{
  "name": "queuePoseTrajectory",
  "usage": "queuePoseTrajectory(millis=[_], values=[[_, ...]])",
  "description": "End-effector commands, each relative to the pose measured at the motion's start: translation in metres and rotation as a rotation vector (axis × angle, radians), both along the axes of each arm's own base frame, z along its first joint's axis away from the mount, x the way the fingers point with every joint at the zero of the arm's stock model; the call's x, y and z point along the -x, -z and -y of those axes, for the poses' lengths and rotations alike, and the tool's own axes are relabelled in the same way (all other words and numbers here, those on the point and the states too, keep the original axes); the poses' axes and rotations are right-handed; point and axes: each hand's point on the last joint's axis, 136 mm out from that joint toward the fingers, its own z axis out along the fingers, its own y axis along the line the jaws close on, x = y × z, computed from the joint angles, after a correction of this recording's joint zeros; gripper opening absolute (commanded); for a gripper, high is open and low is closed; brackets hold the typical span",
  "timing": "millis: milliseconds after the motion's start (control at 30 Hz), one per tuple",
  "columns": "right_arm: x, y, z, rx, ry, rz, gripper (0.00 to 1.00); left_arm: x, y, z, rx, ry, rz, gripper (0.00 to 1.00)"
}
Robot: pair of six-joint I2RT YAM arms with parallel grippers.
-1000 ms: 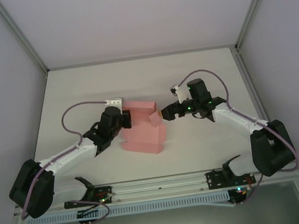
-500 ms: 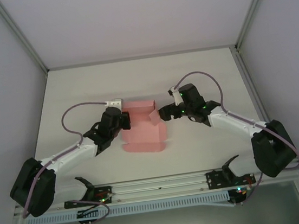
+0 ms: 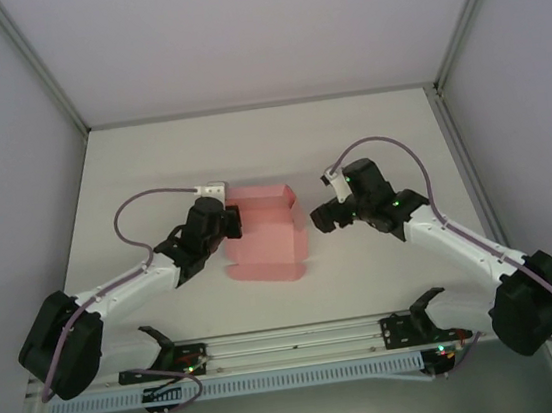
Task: Assemble paper box
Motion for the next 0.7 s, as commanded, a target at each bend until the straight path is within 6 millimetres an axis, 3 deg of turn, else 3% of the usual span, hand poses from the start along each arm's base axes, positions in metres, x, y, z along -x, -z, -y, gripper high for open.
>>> queuePoseTrajectory(millis=[0,267,667], values=[[0.006,-0.026,-0.025,-0.069,-0.187,0.066,0.89,-0.002,-0.018,0.008,0.030,0.031,0.049,0.00],[0.001,-0.031,-0.051,-0.121,-0.288,0.035,0.80,-0.003,-0.016,0.011,0.030,0.042,0.044,0.00],[-0.031,-0.042,-0.072,-0.134,-0.191,0.112,0.76,-0.004,-0.011,0.014,0.026,0.043,0.024,0.00]])
